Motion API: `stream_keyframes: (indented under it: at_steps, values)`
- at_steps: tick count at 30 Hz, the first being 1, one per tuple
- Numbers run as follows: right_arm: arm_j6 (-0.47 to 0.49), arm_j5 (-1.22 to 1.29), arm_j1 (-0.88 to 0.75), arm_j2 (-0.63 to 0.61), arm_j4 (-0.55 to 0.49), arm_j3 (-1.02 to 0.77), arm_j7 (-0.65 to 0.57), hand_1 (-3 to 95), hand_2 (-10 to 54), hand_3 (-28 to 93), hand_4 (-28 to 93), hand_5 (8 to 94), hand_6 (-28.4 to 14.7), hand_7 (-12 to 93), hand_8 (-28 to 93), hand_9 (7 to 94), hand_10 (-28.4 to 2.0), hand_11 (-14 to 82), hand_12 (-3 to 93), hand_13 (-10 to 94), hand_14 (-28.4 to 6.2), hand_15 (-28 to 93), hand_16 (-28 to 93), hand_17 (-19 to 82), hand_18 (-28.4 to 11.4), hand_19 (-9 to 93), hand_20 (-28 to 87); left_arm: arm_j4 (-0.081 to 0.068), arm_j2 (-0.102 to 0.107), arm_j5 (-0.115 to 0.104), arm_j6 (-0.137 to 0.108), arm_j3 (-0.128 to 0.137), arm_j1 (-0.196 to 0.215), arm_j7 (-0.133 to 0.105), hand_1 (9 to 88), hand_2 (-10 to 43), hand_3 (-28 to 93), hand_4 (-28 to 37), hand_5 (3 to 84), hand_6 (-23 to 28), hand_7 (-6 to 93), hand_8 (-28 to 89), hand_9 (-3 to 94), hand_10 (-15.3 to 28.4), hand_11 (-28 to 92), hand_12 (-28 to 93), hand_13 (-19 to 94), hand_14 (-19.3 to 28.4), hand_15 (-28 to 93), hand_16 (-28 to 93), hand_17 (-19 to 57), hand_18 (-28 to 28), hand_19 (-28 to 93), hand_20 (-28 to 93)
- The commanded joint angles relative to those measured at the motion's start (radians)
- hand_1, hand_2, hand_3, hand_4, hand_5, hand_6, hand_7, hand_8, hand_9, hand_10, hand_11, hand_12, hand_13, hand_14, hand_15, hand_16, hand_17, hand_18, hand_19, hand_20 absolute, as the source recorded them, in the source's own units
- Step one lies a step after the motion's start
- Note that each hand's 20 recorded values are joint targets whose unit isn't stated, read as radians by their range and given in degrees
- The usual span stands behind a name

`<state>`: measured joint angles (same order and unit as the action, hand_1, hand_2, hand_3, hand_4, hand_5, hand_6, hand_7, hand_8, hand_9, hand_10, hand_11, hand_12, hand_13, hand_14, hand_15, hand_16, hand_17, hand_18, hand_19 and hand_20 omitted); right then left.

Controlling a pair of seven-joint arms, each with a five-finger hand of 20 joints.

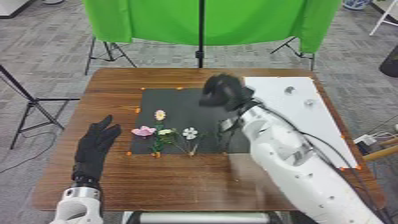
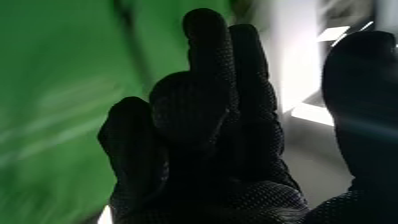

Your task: Arrange flowers

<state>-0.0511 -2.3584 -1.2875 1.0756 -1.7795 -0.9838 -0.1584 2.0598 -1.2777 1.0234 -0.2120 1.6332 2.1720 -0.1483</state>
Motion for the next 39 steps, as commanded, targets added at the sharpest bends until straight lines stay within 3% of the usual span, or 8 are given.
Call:
stream_keyframes:
  at_steps: [1,7,15,21,25,28,31,39]
  values:
    - [0.257,-0.088,0.108,-0.114,0.087,-0.222,-0.23,32.0,-9.5,64,-13,61.6,-1.0,15,-8,69.4,-15.3,14.3,21.1,81,-6.5,63,35,58,-13.9,93,61,-0.002,-0.003,-0.001,-0.005,0.0,0.018,-0.018,17.3,1.0,65,-28.3,41.8,2.4,7.3,-6,44.1,12.1,14,15,34,14.6,10,4,5.9,12.2,5,19]
    - [0.426,-0.13,0.111,-0.081,0.238,-0.317,-0.3,29.6,-9.5,62,-12,50.6,-5.1,7,-6,58.7,-19.3,7.7,19.1,78,-8.8,61,33,54,-15.8,93,56,-0.001,-0.008,0.003,0.001,-0.004,0.016,-0.021,17.1,0.5,65,-28.3,41.8,2.3,7.4,-6,44.2,12.1,14,15,35,14.6,10,4,5.9,12.3,5,19]
    - [0.459,-0.233,0.095,-0.01,0.405,-0.381,-0.314,30.7,-9.5,61,-12,47.7,0.4,9,-7,57.6,-19.3,7.9,18.9,78,-9.0,63,33,54,-16.3,93,55,0.0,-0.008,0.003,-0.008,-0.008,0.015,-0.036,17.3,0.6,65,-28.3,41.9,2.3,7.6,-6,44.2,12.0,14,15,35,14.6,10,4,6.0,12.3,5,19]
    - [0.483,-0.261,0.073,0.012,0.46,-0.399,-0.316,33.7,-9.5,62,-13,50.7,1.2,11,-8,63.1,-18.5,9.7,19.2,80,-7.8,64,32,56,-15.2,93,56,-0.001,-0.003,-0.005,-0.051,-0.021,0.014,-0.07,17.9,0.3,66,-28.2,42.0,2.4,7.7,-6,44.2,12.1,14,15,35,14.6,10,4,7.0,12.3,6,20]
    - [0.39,-0.28,0.046,0.02,0.482,-0.401,-0.284,40.6,-9.5,63,-14,55.7,1.5,14,-9,69.4,-16.2,13.0,19.2,84,-5.3,63,31,59,-13.7,93,57,-0.003,0.001,-0.005,-0.093,-0.031,0.011,-0.089,23.3,-5.8,67,-25.8,36.7,1.8,8.3,-6,38.9,10.9,13,15,35,14.3,10,4,9.6,13.0,10,24]
    - [0.24,-0.281,0.022,0.02,0.505,-0.397,-0.243,46.3,-9.5,65,-17,62.9,1.9,18,-9,75.8,-14.0,16.4,19.2,87,-3.4,63,32,62,-12.2,93,58,0.0,-0.001,-0.012,-0.089,-0.027,0.017,-0.092,25.7,-7.8,66,-23.5,30.3,0.6,8.8,-6,34.9,9.8,12,16,35,13.8,10,4,10.1,13.3,11,25]
    - [0.122,-0.261,0.003,0.004,0.486,-0.382,-0.223,59.8,-9.5,53,-16,72.6,0.6,21,7,87.8,-10.3,8.8,32.7,91,-2.1,62,33,66,-11.3,93,60,0.001,-0.002,-0.008,-0.077,-0.024,0.019,-0.084,26.1,-8.1,66,-22.4,29.4,0.4,9.2,-6,34.6,9.7,12,16,35,13.8,10,4,9.6,13.1,10,24]
    - [0.007,-0.052,-0.004,-0.085,0.227,-0.224,-0.186,63.6,-9.5,54,-15,78.6,-0.1,22,11,93.4,-8.0,7.6,37.9,94,-1.1,61,34,69,-10.6,93,61,0.002,-0.003,-0.007,-0.054,-0.018,0.026,-0.068,25.5,-7.4,65,-22.1,32.1,0.9,9.1,-6,36.7,10.2,13,16,35,13.9,11,4,8.6,12.7,8,23]
